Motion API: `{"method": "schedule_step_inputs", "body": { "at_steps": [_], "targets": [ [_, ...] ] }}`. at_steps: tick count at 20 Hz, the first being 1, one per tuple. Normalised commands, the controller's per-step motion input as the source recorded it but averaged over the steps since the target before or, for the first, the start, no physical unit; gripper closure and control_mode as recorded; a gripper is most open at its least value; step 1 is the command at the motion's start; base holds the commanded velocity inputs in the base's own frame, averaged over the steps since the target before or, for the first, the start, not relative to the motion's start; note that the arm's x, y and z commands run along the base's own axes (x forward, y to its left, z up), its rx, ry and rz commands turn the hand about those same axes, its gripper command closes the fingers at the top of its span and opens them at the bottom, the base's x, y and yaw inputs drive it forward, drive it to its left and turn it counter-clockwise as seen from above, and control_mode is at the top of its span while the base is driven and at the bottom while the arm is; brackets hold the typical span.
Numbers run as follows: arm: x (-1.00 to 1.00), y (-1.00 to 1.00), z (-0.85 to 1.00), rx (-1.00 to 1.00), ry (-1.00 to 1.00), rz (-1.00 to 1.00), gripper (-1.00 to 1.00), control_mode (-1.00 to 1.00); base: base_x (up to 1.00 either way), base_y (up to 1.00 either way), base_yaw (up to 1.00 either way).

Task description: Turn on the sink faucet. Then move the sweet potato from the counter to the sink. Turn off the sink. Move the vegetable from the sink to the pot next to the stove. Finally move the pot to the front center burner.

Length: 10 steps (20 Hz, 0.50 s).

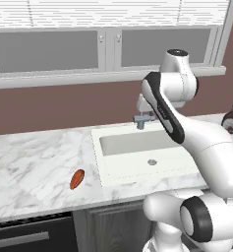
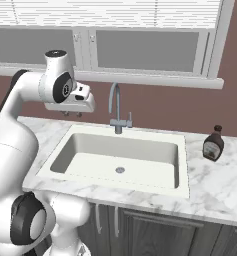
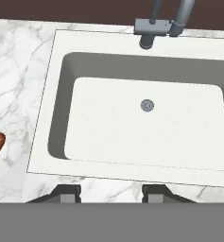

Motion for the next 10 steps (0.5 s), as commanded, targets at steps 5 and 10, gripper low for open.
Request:
{"method": "schedule_step_inputs", "body": {
  "at_steps": [5,10],
  "targets": [
    [0.00,0.00,0.00,0.00,0.00,0.00,-1.00,1.00,0.00,-0.29,0.00],
    [0.00,0.00,0.00,0.00,0.00,0.00,-1.00,1.00,0.01,-0.38,0.00]
  ]
}}
